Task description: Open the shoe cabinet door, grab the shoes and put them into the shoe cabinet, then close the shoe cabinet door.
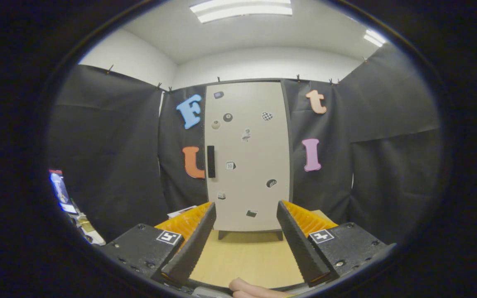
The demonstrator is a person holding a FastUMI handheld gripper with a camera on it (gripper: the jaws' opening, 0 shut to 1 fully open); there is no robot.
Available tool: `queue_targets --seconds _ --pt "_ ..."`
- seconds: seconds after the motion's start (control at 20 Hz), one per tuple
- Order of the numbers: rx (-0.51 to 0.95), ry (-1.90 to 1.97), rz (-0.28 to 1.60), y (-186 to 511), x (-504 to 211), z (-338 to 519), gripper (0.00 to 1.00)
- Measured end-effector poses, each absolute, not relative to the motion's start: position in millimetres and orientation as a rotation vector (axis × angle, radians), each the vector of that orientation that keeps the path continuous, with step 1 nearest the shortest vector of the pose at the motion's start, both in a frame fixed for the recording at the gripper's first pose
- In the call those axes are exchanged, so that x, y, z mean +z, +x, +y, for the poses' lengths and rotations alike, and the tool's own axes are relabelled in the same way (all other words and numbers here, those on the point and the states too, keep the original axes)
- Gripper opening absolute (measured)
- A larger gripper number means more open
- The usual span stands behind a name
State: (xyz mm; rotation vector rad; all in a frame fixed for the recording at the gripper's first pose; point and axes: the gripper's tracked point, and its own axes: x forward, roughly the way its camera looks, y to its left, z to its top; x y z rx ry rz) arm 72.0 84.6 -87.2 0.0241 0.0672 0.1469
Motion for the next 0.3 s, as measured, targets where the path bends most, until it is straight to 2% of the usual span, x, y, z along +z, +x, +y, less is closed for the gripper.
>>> queue_targets --seconds 0.3 --pt "0.158 0.018 0.069 69.1 -89.5 86.9 0.97"
